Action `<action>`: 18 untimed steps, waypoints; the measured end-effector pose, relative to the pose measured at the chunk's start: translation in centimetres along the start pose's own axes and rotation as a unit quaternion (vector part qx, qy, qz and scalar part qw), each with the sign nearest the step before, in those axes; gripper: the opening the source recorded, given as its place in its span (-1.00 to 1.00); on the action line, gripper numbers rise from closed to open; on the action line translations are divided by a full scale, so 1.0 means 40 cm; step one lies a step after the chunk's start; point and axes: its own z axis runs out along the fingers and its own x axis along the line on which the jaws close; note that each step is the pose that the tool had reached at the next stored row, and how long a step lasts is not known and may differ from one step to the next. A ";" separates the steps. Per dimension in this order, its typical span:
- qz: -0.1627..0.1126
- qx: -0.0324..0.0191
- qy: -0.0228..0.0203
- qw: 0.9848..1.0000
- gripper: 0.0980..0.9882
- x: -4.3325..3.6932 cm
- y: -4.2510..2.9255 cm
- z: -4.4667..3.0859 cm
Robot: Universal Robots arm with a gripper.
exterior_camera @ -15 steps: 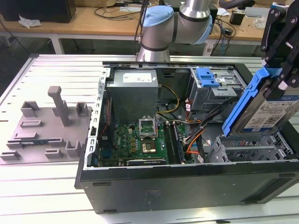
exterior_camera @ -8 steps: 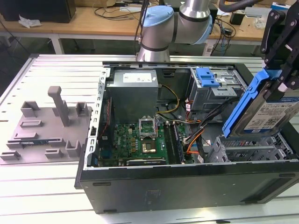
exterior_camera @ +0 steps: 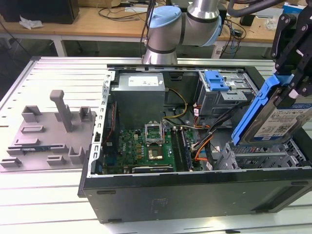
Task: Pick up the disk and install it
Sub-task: 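Insert the disk into the insertion slot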
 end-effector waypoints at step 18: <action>0.000 0.000 0.000 1.000 -0.40 0.010 -0.002 0.028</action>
